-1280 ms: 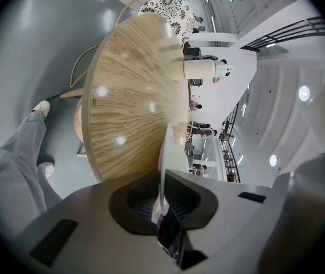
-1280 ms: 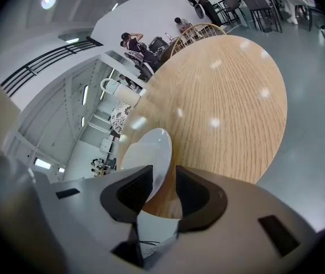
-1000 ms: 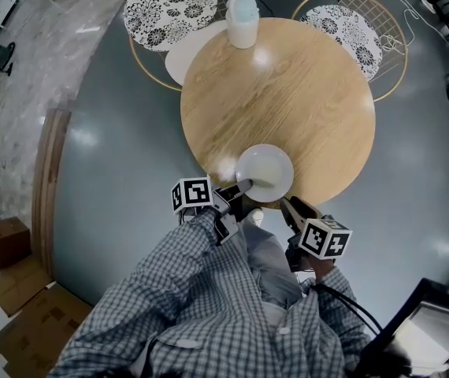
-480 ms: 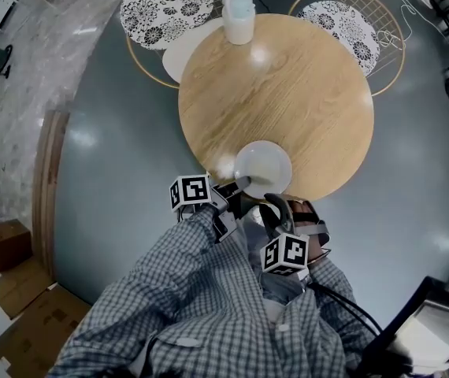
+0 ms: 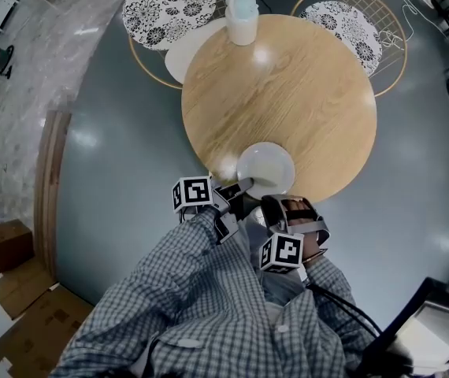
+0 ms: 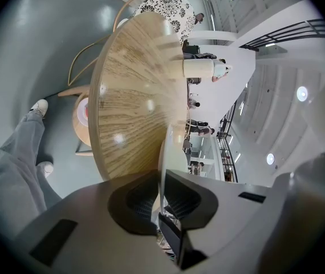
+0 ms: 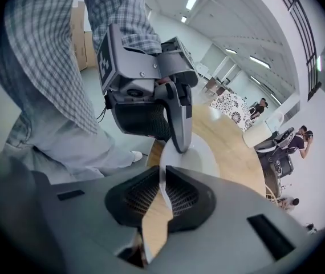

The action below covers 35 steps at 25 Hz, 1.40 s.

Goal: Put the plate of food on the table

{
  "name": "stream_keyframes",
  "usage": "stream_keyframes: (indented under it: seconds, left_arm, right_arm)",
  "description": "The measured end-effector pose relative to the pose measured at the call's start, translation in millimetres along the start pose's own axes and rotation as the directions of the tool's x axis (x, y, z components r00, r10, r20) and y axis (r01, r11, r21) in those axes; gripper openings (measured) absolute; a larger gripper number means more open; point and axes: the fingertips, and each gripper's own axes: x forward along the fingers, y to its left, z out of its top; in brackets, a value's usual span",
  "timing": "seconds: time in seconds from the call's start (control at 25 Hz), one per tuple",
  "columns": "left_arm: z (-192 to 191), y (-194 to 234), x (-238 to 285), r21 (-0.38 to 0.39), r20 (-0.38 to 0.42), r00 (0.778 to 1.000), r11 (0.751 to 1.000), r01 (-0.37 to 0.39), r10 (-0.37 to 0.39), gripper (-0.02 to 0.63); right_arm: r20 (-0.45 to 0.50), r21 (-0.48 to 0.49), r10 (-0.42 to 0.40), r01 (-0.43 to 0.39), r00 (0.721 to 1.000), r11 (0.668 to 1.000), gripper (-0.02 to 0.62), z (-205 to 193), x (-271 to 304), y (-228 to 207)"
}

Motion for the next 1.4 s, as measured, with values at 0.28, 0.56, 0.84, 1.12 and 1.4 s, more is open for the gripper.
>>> stream_keyframes:
  seconds: [0.28, 0.56, 0.84, 1.12, 1.4]
  left_arm:
    - [0.8, -12.0, -2.1, 0.016, -0.004, 0.996, 0.996, 0.089, -0.089, 0.067]
    - [2.4, -14.6, -19.9, -0.011, 0.003, 0.992, 0.992, 0.128, -0.128, 0.155]
    - [1.4, -16.0, -53.2, -0.056, 0.059, 0.979, 0.979, 0.198, -0.195, 0.155]
    - [5.9, -2.4, -63.8, -0.052, 0.118, 0.981, 0.985, 0.162, -0.156, 0.152]
    - [27.7, -14.6, -78.3, 0.046, 0.283, 0.947, 0.988, 0.146, -0.153, 0.008]
  right_arm:
    - [-0.017, 0.047, -0.026, 0.027, 1.0, 0.999, 0.041, -0.7, -1.8, -2.2]
    - [-0.03, 0.059, -0.01, 0.012, 1.0, 0.998, 0.041, -2.1, 1.9, -2.5]
    - [-0.038, 0.09, 0.031, -0.027, 0.999, 0.996, 0.043, -2.4, 9.8, 4.0]
    - [-0.022, 0.155, 0.052, -0.047, 0.998, 0.987, 0.043, -2.1, 18.8, 6.3]
    - [0.062, 0.329, 0.063, -0.08, 0.996, 0.941, 0.044, -2.2, 16.0, 2.5]
